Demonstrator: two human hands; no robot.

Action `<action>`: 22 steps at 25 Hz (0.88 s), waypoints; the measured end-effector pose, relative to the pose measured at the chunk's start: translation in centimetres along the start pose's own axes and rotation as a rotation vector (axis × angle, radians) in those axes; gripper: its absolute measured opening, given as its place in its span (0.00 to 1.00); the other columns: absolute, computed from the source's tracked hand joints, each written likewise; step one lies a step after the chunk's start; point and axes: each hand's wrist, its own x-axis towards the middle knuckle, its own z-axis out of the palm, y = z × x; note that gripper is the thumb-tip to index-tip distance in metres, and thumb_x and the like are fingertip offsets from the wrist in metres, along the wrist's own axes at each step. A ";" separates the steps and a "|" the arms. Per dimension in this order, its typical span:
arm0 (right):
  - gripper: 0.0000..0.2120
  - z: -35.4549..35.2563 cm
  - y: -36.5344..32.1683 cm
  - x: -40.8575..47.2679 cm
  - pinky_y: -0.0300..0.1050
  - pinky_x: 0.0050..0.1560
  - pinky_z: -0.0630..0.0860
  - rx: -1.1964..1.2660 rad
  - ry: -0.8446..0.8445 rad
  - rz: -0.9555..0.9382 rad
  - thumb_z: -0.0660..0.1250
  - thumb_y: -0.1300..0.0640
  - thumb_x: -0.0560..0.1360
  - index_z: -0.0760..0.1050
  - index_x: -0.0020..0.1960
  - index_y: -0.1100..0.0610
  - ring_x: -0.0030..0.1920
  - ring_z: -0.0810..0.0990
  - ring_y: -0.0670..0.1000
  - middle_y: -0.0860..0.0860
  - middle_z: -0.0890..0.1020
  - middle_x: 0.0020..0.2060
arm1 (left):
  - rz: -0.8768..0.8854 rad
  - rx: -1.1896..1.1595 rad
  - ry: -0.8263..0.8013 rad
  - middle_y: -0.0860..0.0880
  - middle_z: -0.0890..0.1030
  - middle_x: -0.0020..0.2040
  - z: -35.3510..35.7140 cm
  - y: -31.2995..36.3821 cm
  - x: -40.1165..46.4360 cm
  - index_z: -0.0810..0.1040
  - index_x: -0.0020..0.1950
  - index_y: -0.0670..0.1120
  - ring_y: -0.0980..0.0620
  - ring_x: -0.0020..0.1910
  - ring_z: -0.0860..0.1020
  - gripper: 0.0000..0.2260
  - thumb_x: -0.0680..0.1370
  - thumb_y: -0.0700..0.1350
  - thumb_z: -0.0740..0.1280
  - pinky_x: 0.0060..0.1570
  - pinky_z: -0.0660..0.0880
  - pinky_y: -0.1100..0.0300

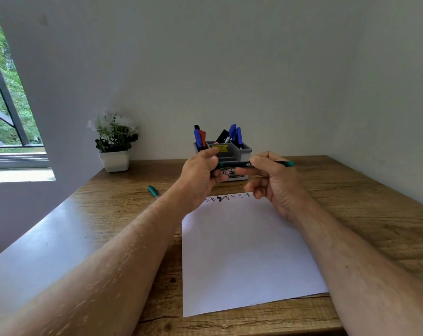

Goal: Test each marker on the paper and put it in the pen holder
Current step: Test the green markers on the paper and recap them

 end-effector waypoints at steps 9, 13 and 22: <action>0.09 0.0 0.0 0.1 0.36 0.21 0.69 -0.024 -0.020 0.009 0.65 0.60 0.79 0.82 0.56 0.58 0.27 0.79 0.50 0.58 0.87 0.46 | 0.114 -0.119 0.105 0.38 0.84 0.48 -1.4 0.3 0.4 0.76 0.58 0.39 0.51 0.36 0.84 0.13 0.75 0.38 0.72 0.33 0.82 0.61; 0.03 0.1 0.0 0.3 0.37 0.21 0.68 -0.202 0.066 -0.064 0.71 0.61 0.76 0.79 0.49 0.60 0.23 0.76 0.50 0.58 0.86 0.39 | 0.152 -0.106 0.143 0.41 0.85 0.44 -1.7 0.1 0.8 0.78 0.49 0.42 0.50 0.36 0.84 0.03 0.78 0.40 0.70 0.37 0.83 0.58; 0.06 0.4 0.6 0.7 0.36 0.19 0.63 -0.359 0.088 -0.120 0.69 0.56 0.78 0.78 0.44 0.57 0.18 0.65 0.46 0.56 0.82 0.29 | 0.133 -0.103 0.154 0.36 0.83 0.53 -1.4 0.3 1.4 0.77 0.52 0.41 0.48 0.40 0.84 0.03 0.79 0.38 0.68 0.40 0.84 0.56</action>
